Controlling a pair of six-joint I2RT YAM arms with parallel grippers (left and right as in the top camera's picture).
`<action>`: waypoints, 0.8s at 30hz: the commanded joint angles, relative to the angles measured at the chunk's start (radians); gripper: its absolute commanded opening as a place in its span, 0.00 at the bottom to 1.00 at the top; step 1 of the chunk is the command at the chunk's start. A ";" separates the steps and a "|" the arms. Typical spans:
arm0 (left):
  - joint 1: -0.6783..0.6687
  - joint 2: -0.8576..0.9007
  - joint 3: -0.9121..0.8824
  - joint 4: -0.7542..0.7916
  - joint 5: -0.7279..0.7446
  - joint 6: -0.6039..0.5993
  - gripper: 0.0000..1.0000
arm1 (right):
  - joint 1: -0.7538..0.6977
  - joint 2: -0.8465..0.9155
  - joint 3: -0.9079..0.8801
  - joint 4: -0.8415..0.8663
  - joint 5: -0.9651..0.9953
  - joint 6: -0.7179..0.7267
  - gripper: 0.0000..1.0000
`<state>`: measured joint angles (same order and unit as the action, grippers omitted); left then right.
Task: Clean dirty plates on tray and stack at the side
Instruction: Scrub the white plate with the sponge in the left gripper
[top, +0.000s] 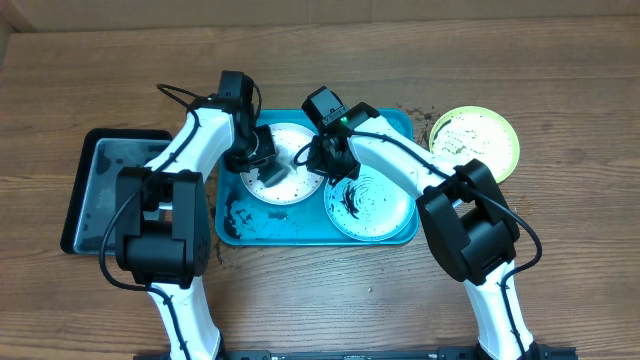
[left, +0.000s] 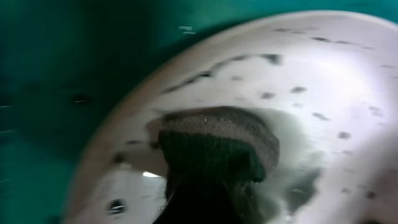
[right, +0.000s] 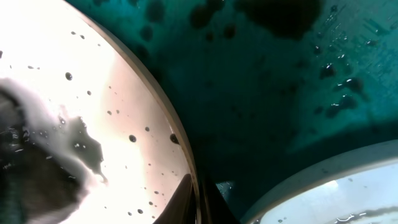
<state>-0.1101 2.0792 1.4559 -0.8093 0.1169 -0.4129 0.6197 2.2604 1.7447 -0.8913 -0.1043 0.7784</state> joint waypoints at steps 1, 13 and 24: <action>0.032 0.039 -0.029 -0.047 -0.364 -0.006 0.04 | -0.013 0.008 0.000 -0.005 0.059 0.010 0.04; -0.022 0.030 0.163 -0.104 -0.088 0.130 0.04 | -0.013 0.008 0.000 0.008 0.059 0.011 0.04; -0.076 0.076 0.116 0.096 0.214 0.083 0.04 | -0.013 0.008 0.000 0.010 0.058 0.011 0.04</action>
<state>-0.1848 2.1048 1.5890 -0.7208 0.2855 -0.3042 0.6182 2.2604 1.7447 -0.8745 -0.0975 0.7849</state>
